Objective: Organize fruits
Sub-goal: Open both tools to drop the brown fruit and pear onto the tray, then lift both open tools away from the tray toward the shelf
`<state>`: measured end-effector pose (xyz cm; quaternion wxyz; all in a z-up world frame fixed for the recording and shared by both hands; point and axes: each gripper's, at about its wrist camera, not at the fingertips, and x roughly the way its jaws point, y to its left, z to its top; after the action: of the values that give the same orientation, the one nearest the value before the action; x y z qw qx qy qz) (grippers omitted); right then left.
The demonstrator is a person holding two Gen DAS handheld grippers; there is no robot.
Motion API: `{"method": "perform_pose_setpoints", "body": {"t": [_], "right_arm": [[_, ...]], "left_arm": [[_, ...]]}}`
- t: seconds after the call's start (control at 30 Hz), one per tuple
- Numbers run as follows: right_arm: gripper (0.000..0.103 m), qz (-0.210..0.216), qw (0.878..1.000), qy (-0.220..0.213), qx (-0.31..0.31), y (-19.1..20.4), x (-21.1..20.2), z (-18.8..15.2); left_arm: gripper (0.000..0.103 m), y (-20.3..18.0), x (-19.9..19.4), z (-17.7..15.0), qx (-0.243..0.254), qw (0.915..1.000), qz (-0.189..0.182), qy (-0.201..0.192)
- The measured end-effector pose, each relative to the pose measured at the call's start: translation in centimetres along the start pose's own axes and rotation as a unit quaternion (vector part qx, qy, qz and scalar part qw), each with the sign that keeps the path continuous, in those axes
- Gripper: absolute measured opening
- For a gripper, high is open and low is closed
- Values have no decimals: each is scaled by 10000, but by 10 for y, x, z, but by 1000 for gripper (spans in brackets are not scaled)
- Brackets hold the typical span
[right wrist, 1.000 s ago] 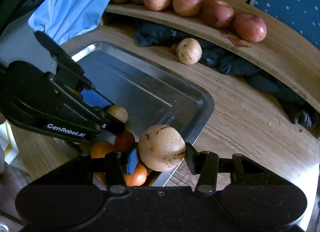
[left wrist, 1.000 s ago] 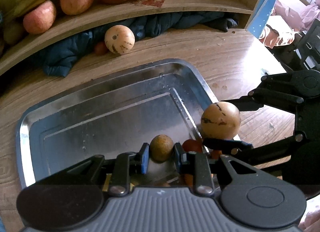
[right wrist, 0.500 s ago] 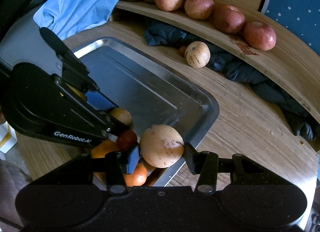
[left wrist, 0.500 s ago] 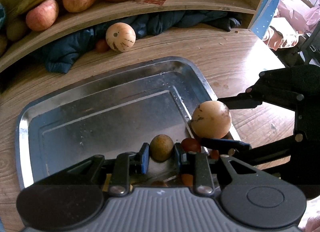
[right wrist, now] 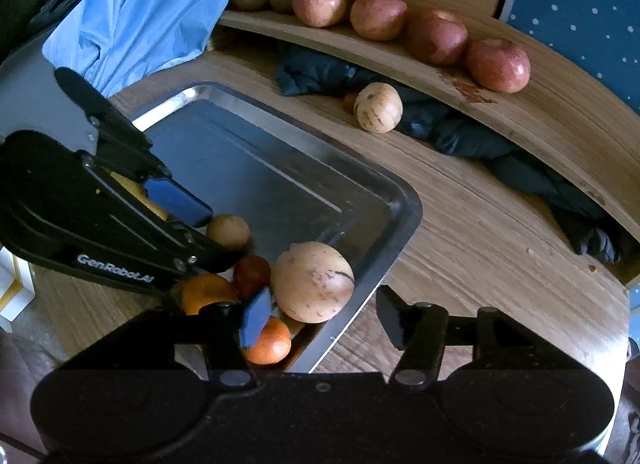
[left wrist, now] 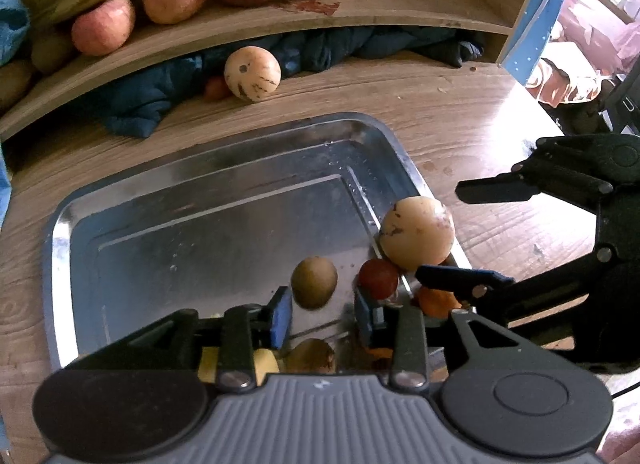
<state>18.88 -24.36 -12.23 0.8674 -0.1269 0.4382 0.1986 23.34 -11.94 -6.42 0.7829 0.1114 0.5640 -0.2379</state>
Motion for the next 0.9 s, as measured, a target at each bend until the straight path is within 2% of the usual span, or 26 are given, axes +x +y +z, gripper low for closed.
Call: {"method": "perform_pose_setpoints", "body": {"t": [0.13, 0.33, 0.4, 0.5, 0.53, 0.77, 0.9], "right_arm": [[69, 10, 10000, -53, 75, -3, -8, -2], [81, 158, 9997, -134, 151, -6, -24, -5], [85, 217, 9996, -141, 134, -5, -29, -6], [92, 325, 9993, -116, 111, -4, -34, -8], [95, 360, 9992, -106, 114, -4, -35, -9], [102, 584, 9979, -112, 239, -2, -40, -10], [102, 722, 9971, -60, 247, 0, -38, -10]], "left_arm": [[44, 2, -10, -3, -78, 9999, 13, -77], [59, 9, -32, -9, -134, 9996, -24, -237], [77, 13, -40, -13, -126, 9995, -84, -291], [88, 21, -53, -22, -196, 9987, -181, -427], [89, 24, -55, -24, -228, 9986, -180, -431], [101, 44, -75, -39, -628, 9963, -114, -582], [102, 53, -80, -45, -778, 9955, 117, -526]]}}
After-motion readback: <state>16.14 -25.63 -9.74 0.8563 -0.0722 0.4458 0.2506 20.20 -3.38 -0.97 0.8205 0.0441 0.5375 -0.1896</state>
